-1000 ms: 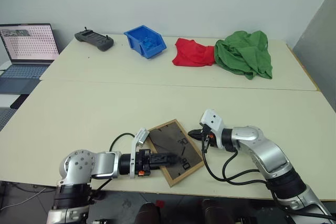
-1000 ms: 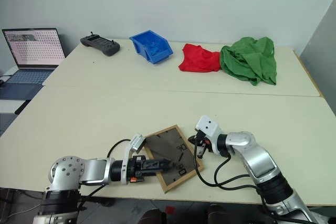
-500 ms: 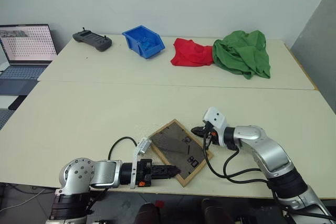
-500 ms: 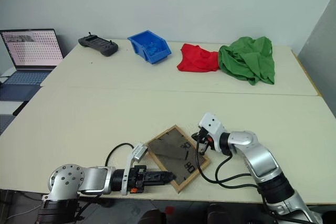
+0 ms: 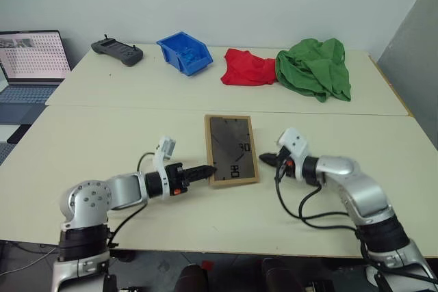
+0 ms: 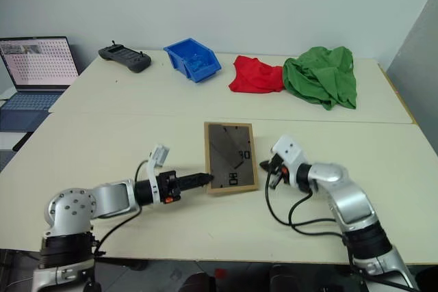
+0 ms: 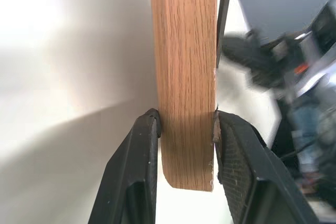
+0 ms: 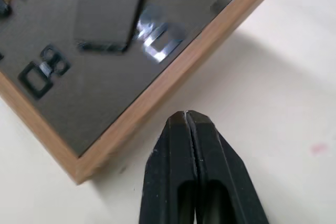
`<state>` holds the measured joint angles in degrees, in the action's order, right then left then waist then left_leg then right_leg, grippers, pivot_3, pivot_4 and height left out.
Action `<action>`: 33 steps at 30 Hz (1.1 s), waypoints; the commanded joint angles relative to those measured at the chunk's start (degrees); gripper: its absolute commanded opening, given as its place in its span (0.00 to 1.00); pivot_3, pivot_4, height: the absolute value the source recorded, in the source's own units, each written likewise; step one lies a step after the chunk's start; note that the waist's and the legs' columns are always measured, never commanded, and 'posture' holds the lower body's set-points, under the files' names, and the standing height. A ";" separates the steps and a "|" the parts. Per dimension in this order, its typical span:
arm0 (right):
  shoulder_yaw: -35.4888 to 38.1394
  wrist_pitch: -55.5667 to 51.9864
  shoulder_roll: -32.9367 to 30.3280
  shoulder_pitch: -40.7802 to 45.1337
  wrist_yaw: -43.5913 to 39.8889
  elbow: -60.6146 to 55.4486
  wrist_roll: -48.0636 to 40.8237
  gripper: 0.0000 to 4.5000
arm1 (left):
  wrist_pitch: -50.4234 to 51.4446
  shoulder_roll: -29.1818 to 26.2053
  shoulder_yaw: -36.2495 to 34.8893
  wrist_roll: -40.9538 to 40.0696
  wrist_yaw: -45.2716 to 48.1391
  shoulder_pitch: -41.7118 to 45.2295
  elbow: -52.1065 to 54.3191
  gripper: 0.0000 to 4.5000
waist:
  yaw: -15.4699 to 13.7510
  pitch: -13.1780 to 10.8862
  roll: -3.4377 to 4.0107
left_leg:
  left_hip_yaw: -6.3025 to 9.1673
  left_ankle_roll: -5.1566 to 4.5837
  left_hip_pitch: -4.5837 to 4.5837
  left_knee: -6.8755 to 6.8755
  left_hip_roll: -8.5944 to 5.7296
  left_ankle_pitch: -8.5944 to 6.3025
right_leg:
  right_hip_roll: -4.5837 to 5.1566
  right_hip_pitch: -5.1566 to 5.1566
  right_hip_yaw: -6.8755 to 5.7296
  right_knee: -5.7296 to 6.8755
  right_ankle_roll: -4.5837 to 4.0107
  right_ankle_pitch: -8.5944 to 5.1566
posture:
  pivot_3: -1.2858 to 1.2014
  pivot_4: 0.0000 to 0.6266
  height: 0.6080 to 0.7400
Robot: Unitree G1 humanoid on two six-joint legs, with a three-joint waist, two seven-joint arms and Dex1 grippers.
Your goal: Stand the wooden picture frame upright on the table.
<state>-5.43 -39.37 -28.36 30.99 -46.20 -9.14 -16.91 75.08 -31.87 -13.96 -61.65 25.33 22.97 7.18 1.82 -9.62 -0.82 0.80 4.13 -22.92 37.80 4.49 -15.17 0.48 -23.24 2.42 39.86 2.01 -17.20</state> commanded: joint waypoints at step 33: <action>-3.53 -7.37 -9.65 -6.21 -3.21 -4.44 0.45 0.77 | -11.78 -13.16 9.52 13.54 25.86 13.65 -17.14 0.76 | 0.26 -0.07 -0.12 | -0.03 -0.02 -0.03 -0.07 0.03 -0.01 | -0.04 0.02 -0.01 -0.20 0.00 0.00 | 0.52 0.24 1.00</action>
<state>-9.53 -45.03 -38.09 25.21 -49.42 -9.53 -14.71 67.23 -44.58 -9.00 -53.01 46.48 34.98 -4.83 2.09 -9.70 -0.95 0.75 4.12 -22.94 37.69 4.53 -15.18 0.43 -23.22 2.42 39.63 2.02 -17.20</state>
